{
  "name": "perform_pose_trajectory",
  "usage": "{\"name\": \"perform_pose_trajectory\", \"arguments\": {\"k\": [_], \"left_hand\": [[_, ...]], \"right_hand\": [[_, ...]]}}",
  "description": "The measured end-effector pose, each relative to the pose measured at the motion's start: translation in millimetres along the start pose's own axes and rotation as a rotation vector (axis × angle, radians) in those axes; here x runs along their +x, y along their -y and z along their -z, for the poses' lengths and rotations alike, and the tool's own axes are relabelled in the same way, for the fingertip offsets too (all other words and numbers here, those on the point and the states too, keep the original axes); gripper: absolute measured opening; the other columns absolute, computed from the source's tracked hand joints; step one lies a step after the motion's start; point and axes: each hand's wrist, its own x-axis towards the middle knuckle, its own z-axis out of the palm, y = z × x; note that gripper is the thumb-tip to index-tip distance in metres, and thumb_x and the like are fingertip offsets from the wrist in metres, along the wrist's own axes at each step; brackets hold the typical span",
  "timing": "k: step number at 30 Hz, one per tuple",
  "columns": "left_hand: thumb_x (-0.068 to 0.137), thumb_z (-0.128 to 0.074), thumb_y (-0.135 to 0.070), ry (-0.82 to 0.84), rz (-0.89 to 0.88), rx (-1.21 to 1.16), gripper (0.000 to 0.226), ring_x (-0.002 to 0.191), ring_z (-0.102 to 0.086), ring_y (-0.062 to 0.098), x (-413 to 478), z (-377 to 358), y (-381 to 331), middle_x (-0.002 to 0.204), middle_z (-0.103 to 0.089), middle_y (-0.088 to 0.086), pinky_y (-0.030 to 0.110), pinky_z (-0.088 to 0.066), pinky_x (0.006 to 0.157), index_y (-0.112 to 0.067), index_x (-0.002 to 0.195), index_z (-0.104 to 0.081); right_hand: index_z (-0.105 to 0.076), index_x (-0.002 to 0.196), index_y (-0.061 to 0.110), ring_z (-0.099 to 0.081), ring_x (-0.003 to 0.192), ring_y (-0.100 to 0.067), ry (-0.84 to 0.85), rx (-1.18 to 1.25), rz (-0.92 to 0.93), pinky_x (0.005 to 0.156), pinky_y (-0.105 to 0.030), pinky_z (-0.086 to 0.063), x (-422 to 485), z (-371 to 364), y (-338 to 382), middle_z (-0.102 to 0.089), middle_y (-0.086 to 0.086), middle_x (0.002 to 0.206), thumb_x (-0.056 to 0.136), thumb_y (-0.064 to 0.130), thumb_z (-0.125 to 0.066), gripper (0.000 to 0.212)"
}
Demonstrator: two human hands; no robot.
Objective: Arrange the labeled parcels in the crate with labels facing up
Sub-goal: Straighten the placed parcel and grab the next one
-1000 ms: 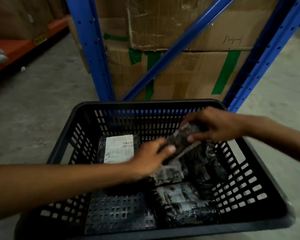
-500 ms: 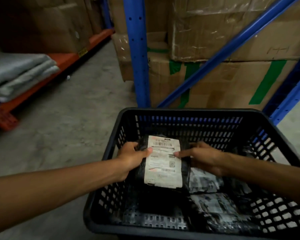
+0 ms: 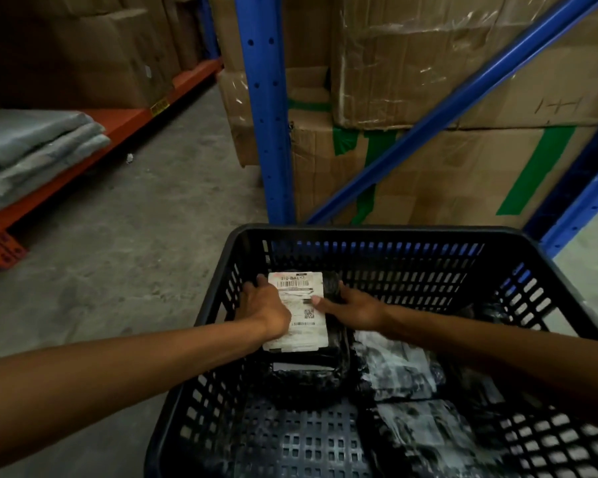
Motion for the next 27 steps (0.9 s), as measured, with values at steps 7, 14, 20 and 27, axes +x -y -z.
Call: {"name": "perform_pose_trajectory", "arguments": {"k": [7, 14, 20, 27], "left_hand": [[0.088, -0.053, -0.020, -0.012, -0.794, -0.062, 0.074, 0.143, -0.034, 0.019, -47, -36, -31, 0.156, -0.032, 0.002, 0.030, -0.032, 0.116, -0.017, 0.156, -0.022], [0.101, -0.040, -0.030, 0.379, -0.599, 0.839, 0.080, 0.150, 0.019, 0.040, -55, -143, -72, 0.163, 0.016, 0.022, 0.048, 0.005, 0.124, 0.004, 0.155, 0.009], [0.105, -0.025, -0.038, 0.132, -0.588, 1.152, 0.073, 0.142, 0.009, 0.061, -36, -188, -64, 0.159, 0.010, 0.035, 0.066, -0.004, 0.116, 0.011, 0.151, 0.003], [0.107, -0.020, -0.014, 0.114, -0.745, 0.946, 0.059, 0.140, 0.000, 0.065, -24, -177, -48, 0.153, 0.003, 0.046, 0.065, -0.016, 0.116, 0.024, 0.144, 0.005]], "right_hand": [[-0.043, 0.149, 0.014, -0.057, 0.128, -0.032, -0.059, -0.771, 0.066, 0.102, -0.034, -0.047, -40, 62, -67, -0.056, -0.015, 0.145, 0.096, 0.017, -0.055, 0.054], [0.011, 0.155, -0.008, 0.008, 0.155, -0.041, 0.195, -1.358, 0.066, 0.127, -0.051, -0.011, -78, 54, -143, 0.013, -0.030, 0.165, 0.099, 0.016, -0.042, 0.081], [0.017, 0.152, -0.009, 0.015, 0.153, -0.045, 0.012, -1.301, 0.018, 0.126, -0.051, -0.001, -56, 32, -157, 0.018, -0.030, 0.164, 0.105, 0.012, -0.012, 0.059], [0.015, 0.153, -0.007, 0.013, 0.153, -0.045, 0.027, -1.369, 0.041, 0.126, -0.051, -0.010, -58, 39, -152, 0.017, -0.030, 0.164, 0.108, 0.020, -0.021, 0.064]]}}
